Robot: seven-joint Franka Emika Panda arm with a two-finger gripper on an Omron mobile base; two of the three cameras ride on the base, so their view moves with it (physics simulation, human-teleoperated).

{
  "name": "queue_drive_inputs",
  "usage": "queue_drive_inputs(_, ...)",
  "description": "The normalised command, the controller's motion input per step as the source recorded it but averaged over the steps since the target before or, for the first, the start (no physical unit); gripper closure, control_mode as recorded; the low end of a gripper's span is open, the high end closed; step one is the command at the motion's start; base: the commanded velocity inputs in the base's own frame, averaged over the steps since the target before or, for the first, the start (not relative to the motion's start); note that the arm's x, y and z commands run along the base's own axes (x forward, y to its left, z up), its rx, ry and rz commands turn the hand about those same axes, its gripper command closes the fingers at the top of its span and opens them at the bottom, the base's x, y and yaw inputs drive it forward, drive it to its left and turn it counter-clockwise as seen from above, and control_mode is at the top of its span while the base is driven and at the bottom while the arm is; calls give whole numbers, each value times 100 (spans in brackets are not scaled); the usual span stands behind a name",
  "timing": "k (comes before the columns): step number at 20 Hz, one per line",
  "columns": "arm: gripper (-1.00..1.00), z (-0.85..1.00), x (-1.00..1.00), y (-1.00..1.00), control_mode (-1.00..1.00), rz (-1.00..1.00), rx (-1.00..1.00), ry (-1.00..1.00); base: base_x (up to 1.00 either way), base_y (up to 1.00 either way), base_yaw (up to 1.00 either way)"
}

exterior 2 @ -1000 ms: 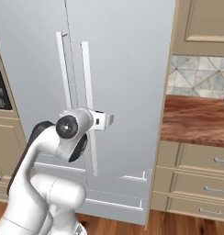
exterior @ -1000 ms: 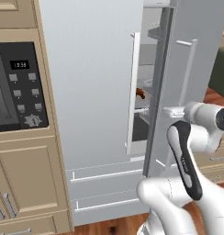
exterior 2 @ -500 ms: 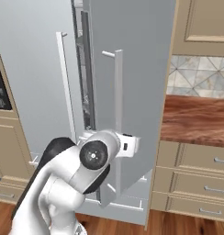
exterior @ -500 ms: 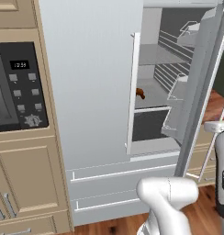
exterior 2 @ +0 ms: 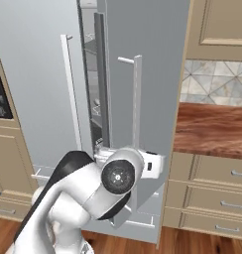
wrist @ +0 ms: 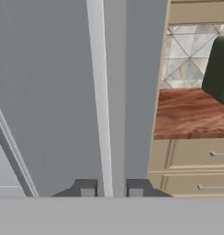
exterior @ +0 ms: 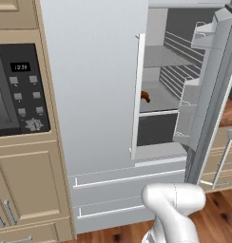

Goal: Gather the corn and mushroom from the fridge and place them on a tray on the dining counter. Then gather the chicken drumstick and fish from the fridge and place them on the other tray.

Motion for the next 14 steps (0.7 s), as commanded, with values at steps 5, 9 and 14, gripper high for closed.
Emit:
queue_drive_inputs(5, -100, 0, -88, -4, -100, -4, -1, -4, 0, 0, 0)
queue_drive_inputs(9, -100, 35, -61, 45, -100, -17, -8, -7, 0, 0, 0)
queue_drive_inputs(14, -100, 64, -5, 92, -100, -37, -16, -4, 0, 0, 0)
